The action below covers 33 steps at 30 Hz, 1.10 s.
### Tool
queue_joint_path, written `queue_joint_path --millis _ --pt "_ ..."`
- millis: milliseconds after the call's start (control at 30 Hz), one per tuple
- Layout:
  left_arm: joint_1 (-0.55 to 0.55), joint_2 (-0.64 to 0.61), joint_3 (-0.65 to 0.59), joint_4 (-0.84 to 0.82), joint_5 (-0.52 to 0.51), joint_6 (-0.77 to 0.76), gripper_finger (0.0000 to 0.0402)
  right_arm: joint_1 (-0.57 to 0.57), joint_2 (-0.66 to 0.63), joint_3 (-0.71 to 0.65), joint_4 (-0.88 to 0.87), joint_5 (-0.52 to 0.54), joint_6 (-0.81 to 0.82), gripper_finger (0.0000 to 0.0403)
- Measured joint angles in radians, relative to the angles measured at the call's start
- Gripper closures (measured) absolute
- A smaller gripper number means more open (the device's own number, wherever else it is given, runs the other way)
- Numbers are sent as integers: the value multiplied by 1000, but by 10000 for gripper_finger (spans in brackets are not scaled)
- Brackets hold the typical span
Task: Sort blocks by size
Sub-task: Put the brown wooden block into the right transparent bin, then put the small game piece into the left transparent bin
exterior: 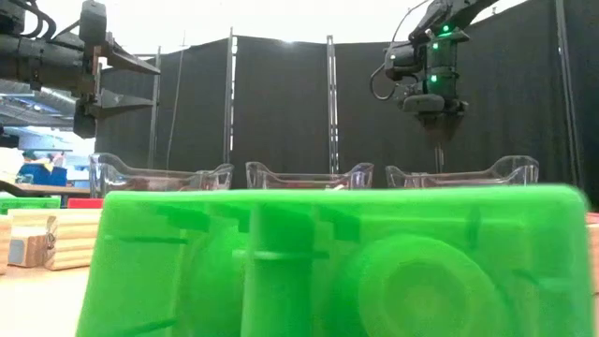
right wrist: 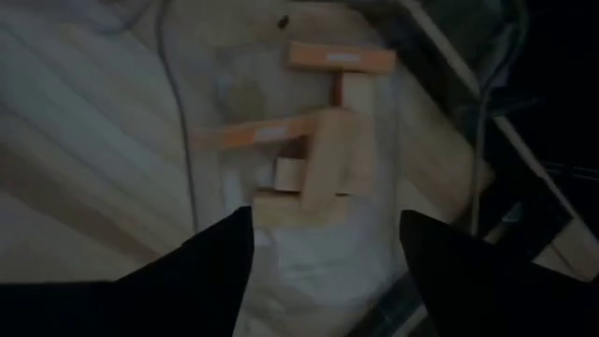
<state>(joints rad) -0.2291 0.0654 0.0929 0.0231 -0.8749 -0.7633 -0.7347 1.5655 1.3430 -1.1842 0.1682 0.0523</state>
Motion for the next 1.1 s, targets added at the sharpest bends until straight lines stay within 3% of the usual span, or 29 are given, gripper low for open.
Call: queue_joint_path --millis 100,200,300,367,533,733,833,933,1100 --pt "0 0 0 0 0 0 133 27 -19 0 -8 -59 4 123" --pt "0 0 0 0 0 0 133 78 -54 0 -23 -267 -3 138" --pt "0 0 0 0 0 0 133 205 -102 1 -39 -499 -7 155" --pt "0 0 0 0 0 0 133 325 -133 -2 -55 -543 -18 165" --pt "0 0 0 0 0 0 133 712 -215 -80 5 -490 38 181" --pt "0 0 0 0 0 0 133 1086 -197 -213 314 -282 189 188" --pt "0 0 0 0 0 0 133 1172 -116 -235 452 -222 180 188" --pt "0 0 0 0 0 -1 133 1185 -23 -232 535 -221 179 187" --pt "0 0 0 0 2 -7 133 1185 110 -232 524 -348 206 185"
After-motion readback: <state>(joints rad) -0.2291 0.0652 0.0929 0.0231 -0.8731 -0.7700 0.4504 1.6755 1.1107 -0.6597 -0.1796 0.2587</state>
